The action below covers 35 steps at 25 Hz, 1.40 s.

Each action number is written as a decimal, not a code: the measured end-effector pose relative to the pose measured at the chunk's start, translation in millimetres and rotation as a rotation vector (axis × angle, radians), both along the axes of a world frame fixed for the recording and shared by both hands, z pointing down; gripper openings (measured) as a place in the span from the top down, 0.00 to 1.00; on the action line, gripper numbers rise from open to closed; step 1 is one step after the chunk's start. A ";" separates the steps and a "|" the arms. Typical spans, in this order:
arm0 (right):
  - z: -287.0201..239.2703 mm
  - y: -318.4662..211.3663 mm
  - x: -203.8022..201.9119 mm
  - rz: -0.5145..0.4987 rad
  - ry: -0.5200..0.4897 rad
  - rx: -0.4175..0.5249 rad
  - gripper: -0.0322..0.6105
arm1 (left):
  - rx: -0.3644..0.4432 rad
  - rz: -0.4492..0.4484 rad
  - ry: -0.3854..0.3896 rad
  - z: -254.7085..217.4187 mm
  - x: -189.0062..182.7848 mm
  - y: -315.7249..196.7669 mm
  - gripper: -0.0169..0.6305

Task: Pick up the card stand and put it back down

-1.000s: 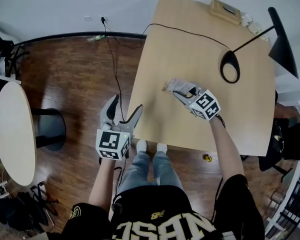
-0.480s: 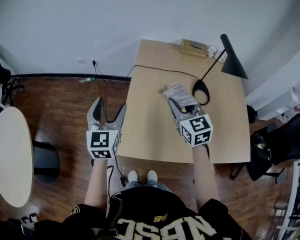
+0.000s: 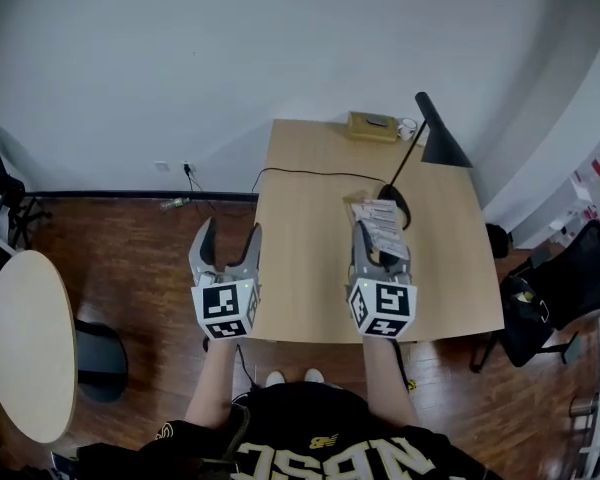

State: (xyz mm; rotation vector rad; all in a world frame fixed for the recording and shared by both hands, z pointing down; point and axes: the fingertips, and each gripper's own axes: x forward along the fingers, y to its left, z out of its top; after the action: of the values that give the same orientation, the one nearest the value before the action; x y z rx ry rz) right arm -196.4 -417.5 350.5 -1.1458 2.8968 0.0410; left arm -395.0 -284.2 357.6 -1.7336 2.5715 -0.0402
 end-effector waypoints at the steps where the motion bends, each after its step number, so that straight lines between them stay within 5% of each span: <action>1: 1.6 -0.3 2.0 0.009 -0.012 -0.012 0.72 | -0.002 -0.005 0.004 2.0 1.2 0.9 0.46; 5: 6.9 1.7 6.8 0.012 -0.026 -0.043 0.72 | -0.029 -0.028 -0.044 2.9 4.1 6.2 0.46; 23: 41.0 -3.7 41.4 0.051 0.009 -0.089 0.72 | -0.043 0.054 0.034 26.6 20.2 -3.4 0.40; 35: 99.5 -43.8 140.5 0.147 0.133 -0.139 0.72 | -0.136 0.212 0.041 54.5 70.5 -56.0 0.40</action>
State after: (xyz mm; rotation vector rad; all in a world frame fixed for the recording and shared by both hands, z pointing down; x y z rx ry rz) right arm -55.8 -461.3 450.0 -1.4300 2.9641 -0.0864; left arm -324.5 -340.1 412.2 -2.0660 2.4485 -0.1788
